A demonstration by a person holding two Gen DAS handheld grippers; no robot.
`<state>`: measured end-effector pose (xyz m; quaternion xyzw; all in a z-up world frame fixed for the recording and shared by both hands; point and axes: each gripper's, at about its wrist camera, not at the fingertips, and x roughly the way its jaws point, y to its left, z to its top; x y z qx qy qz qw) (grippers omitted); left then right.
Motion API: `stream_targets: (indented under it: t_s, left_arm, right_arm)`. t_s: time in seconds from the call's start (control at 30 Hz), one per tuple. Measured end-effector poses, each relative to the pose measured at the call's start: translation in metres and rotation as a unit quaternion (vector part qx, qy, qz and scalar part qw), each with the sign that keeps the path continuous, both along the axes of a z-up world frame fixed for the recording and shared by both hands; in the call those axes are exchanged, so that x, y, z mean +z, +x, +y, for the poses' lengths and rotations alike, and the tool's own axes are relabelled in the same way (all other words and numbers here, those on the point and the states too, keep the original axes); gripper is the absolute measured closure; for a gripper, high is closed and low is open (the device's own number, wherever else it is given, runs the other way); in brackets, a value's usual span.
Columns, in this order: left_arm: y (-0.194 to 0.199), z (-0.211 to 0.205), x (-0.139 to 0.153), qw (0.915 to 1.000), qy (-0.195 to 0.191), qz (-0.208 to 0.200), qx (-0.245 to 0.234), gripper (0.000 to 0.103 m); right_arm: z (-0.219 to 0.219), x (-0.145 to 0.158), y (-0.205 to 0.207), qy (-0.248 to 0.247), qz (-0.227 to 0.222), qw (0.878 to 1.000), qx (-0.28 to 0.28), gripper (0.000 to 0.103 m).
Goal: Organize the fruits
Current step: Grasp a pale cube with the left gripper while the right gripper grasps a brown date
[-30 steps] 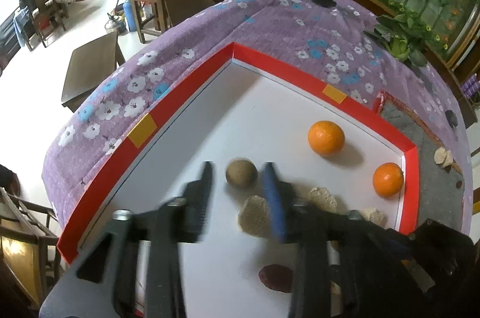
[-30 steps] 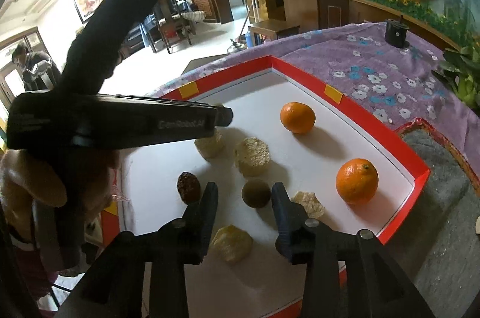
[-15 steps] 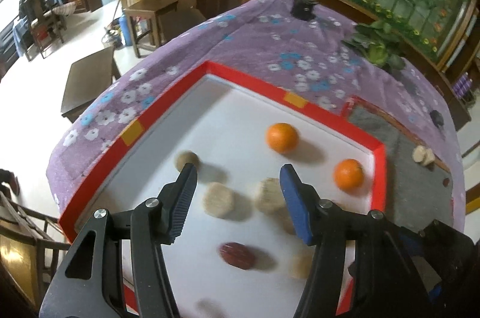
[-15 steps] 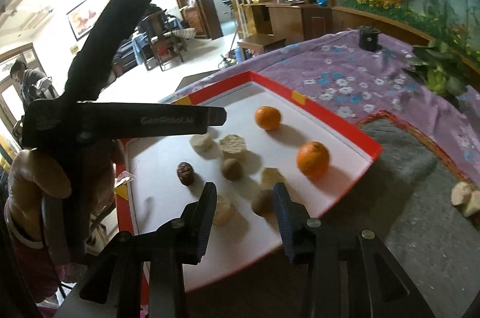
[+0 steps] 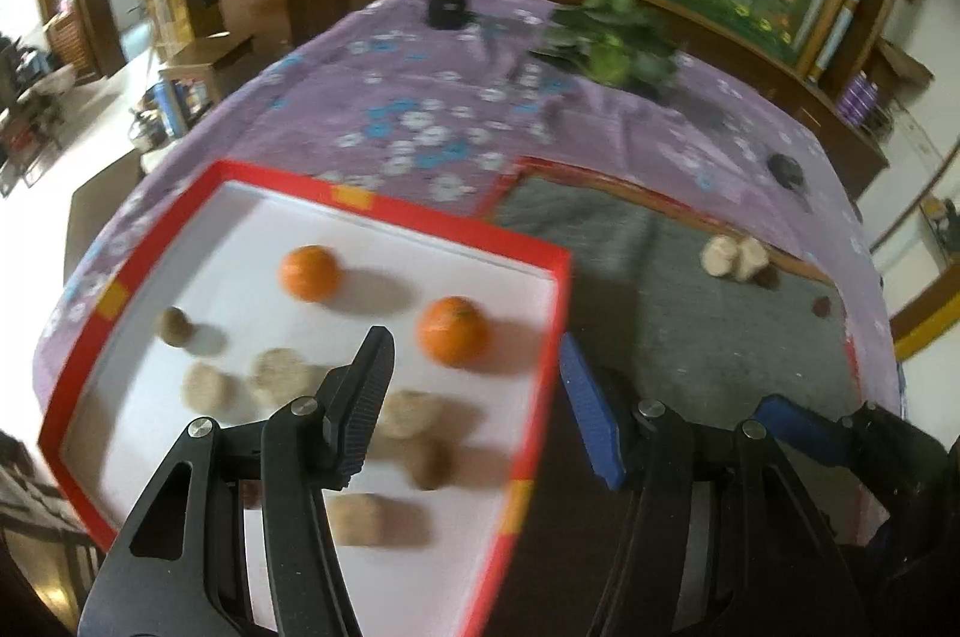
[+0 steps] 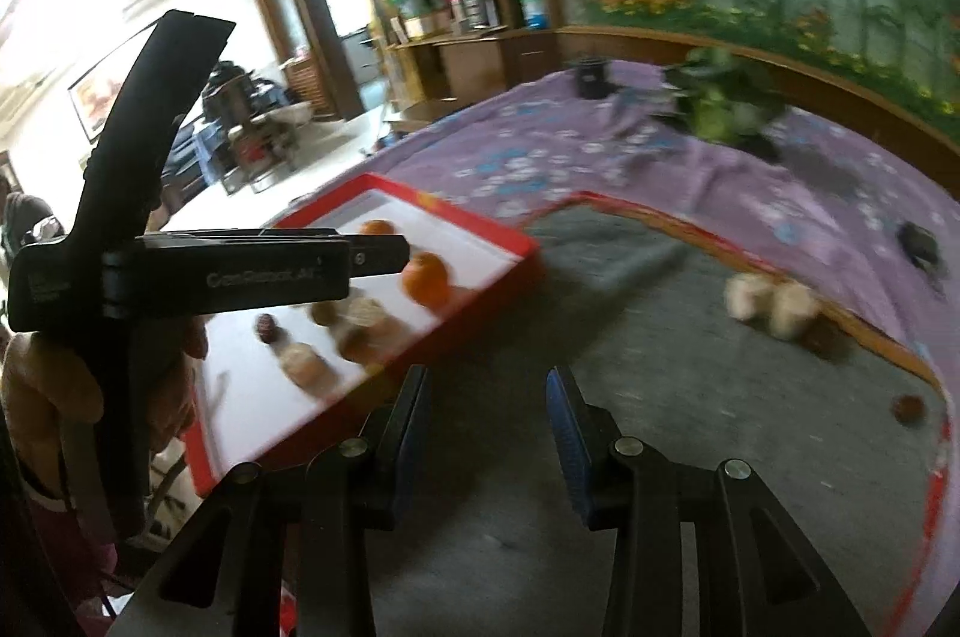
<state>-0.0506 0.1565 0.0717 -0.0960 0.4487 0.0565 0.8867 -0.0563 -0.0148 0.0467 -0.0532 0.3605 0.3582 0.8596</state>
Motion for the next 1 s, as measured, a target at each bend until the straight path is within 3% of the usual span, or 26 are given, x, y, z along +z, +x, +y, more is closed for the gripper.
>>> stream_targets:
  t_s: [0.47,0.73,1.0]
  left_arm:
    - [0.052,-0.098,-0.016,0.9941,0.001,0.029,-0.105,0.045]
    - [0.102,-0.141,-0.038,0.9768,0.036,0.056,-0.203,0.046]
    - [0.136,-0.152,-0.055,0.9627,0.063,0.065,-0.255,0.046]
  right_arm:
    - [-0.131,-0.012,0.027,0.012,0.015,0.992,-0.127,0.064]
    - [-0.157,-0.015,0.04,0.009,0.019,0.991,-0.134,0.063]
    - [-0.169,-0.016,0.062,-0.012,0.013,0.99,-0.14,0.063]
